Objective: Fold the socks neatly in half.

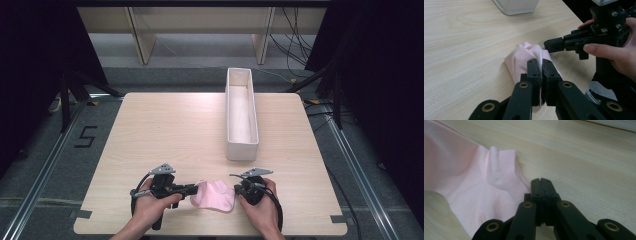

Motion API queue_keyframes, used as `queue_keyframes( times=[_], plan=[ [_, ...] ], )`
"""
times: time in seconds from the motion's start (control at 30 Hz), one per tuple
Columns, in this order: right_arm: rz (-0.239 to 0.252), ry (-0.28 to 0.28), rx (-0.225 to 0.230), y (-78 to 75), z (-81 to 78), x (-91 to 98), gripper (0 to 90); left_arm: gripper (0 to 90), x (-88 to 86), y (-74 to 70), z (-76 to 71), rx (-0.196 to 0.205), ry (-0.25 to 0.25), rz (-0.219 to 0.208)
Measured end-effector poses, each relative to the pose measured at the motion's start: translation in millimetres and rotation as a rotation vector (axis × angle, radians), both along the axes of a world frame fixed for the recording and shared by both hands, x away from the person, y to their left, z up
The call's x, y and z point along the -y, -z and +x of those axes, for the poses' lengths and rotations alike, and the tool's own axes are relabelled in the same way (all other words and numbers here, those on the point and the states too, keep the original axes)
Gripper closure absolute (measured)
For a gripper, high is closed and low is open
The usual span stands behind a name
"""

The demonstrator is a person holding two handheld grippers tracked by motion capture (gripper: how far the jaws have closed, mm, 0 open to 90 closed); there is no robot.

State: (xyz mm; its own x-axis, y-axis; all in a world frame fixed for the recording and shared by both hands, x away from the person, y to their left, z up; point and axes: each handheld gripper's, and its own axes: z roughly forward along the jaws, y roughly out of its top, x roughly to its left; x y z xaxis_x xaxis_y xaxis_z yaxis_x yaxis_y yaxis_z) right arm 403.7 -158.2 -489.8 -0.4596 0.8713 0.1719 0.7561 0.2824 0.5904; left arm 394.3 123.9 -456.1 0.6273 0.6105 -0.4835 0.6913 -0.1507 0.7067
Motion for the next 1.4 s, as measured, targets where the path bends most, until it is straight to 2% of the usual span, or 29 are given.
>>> queue_keyframes(
  times=[0.03, 0.07, 0.23, 0.27, 0.3, 0.4, 0.57, 0.6, 0.73, 0.77, 0.8, 0.87, 1.0, 1.03, 1.07, 1.13, 1.2, 1.27, 1.33, 1.37, 1.4],
  plan=[
    [0.0, 0.0, 0.0, 0.0, 0.0, 0.0, 89.4, 85.2, 0.0, 0.0, 0.0, 0.0, 0.0, 0.0],
    [0.041, 0.003, -0.01, -1.2, -1.6, -2.7, 89.3, 85.2, 2.8, 0.1, 0.7, 0.0, 0.01, -0.006],
    [0.031, -0.004, -0.004, -0.7, -1.2, -3.8, 89.1, 84.9, 9.7, -0.1, 0.1, -0.002, 0.017, -0.012],
    [0.029, -0.014, 0.014, 0.2, -0.4, -4.3, 89.0, 84.9, 13.3, -0.1, 0.1, -0.001, 0.024, -0.009],
    [0.006, -0.004, 0.028, 0.5, -0.5, -4.2, 89.0, 85.0, 13.3, -0.1, 0.1, -0.001, 0.024, -0.009],
    [0.024, -0.025, 0.022, 0.4, -0.1, -5.4, 89.0, 84.9, 20.8, 0.6, 0.4, 0.0, 0.034, -0.006],
    [0.0, -0.028, 0.04, -0.6, -0.8, -5.9, 88.8, 84.6, 28.4, 1.4, 0.7, 0.004, 0.035, 0.007],
    [0.036, -0.024, 0.023, 0.3, -1.4, -7.8, 88.9, 84.7, 30.1, 2.0, 0.7, 0.005, 0.034, 0.006],
    [0.039, -0.034, 0.025, 0.4, -0.8, -7.4, 88.9, 84.7, 34.5, 3.1, 1.0, 0.001, 0.04, 0.007],
    [0.047, -0.018, 0.017, 0.2, -2.0, -8.8, 88.8, 84.6, 38.1, 3.7, 1.1, 0.003, 0.043, 0.009],
    [0.037, -0.039, 0.026, 0.6, -0.7, -7.2, 88.8, 84.6, 40.0, 4.0, 0.9, 0.003, 0.043, 0.011],
    [0.044, -0.038, 0.02, 0.8, -0.7, -7.4, 88.7, 84.5, 43.3, 5.0, 1.1, 0.003, 0.047, 0.014],
    [0.032, -0.055, 0.038, -0.5, -1.4, -6.9, 88.6, 84.4, 48.1, 8.2, 0.8, 0.003, 0.047, 0.015],
    [0.032, -0.055, 0.038, -0.5, -1.4, -6.9, 88.6, 84.4, 48.1, 8.2, 0.8, 0.003, 0.047, 0.015],
    [0.053, -0.025, 0.039, -2.4, -3.7, -7.7, 88.6, 84.5, 49.2, 8.8, 0.3, 0.004, 0.034, 0.031],
    [0.042, -0.032, 0.049, -4.0, -4.1, -6.4, 88.6, 84.8, 50.0, 10.6, 1.3, 0.004, 0.04, 0.021],
    [0.032, -0.029, 0.034, -4.1, -4.3, -5.8, 88.8, 84.9, 50.4, 10.8, 1.4, 0.001, 0.044, 0.019],
    [0.044, -0.032, 0.034, -1.9, -3.1, -5.6, 88.8, 84.9, 51.7, 11.2, 1.1, 0.002, 0.04, 0.019],
    [0.033, -0.025, 0.035, -1.7, -4.0, -6.1, 88.9, 85.0, 53.2, 12.1, 1.2, 0.005, 0.043, 0.021],
    [0.053, 0.0, 0.017, -1.0, -5.7, -8.5, 88.9, 84.9, 54.0, 12.5, 1.2, 0.0, 0.045, 0.022],
    [0.039, -0.02, 0.003, -2.0, -5.3, -7.1, 88.9, 85.0, 54.9, 13.0, 1.5, 0.001, 0.048, 0.026]
  ],
)
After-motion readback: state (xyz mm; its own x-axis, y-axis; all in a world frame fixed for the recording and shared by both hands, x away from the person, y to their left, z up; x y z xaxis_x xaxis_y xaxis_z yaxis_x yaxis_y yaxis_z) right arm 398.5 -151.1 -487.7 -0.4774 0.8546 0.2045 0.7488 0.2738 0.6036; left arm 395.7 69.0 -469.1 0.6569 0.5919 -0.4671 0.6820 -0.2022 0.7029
